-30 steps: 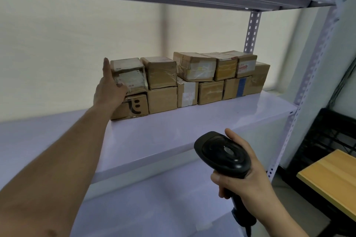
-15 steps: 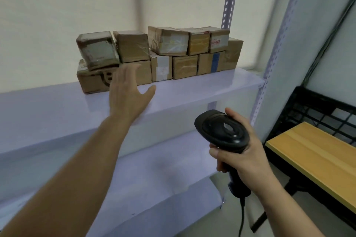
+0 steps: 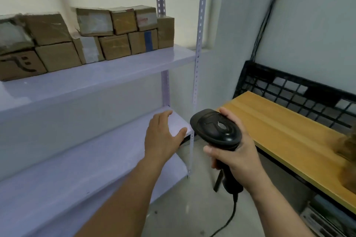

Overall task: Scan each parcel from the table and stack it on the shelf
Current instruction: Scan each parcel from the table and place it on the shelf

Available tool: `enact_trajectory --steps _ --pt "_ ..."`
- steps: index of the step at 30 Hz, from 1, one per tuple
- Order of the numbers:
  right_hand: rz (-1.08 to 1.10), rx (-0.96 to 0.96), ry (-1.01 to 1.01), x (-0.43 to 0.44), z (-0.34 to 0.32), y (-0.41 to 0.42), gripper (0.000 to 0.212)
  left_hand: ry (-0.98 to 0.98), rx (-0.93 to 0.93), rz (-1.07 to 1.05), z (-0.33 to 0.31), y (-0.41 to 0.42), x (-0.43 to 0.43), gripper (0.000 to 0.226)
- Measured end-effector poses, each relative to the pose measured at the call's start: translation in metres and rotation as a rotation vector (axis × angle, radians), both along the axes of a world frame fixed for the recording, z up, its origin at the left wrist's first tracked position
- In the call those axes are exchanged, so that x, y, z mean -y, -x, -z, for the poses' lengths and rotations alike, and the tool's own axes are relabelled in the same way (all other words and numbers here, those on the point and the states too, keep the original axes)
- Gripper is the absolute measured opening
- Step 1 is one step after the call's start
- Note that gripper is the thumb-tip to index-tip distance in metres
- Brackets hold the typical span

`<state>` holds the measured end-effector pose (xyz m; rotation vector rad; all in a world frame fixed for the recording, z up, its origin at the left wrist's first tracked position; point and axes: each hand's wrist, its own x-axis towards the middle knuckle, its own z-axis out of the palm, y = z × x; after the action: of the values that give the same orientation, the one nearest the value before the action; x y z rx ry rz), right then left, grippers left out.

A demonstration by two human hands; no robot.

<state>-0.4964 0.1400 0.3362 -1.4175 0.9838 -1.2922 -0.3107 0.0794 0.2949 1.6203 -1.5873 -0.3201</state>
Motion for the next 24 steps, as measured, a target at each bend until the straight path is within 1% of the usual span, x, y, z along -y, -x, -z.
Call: enact_trajectory --steps 5,8,12,24 --pt "0.086 -0.029 -0.002 -0.026 0.006 0.08 0.085 -0.03 0.018 0.089 0.008 0.089 -0.011 0.064" --pt "0.139 -0.045 0.003 -0.04 0.011 0.127 0.088 -0.061 0.03 0.162 0.015 0.142 -0.017 0.065" --pt "0.202 -0.106 0.002 -0.063 0.016 0.182 0.089 -0.085 0.024 0.273 0.022 0.211 -0.028 0.063" --pt "0.526 -0.11 -0.015 -0.124 0.016 0.296 0.087 -0.118 0.103 0.604 0.02 0.358 -0.043 0.07"
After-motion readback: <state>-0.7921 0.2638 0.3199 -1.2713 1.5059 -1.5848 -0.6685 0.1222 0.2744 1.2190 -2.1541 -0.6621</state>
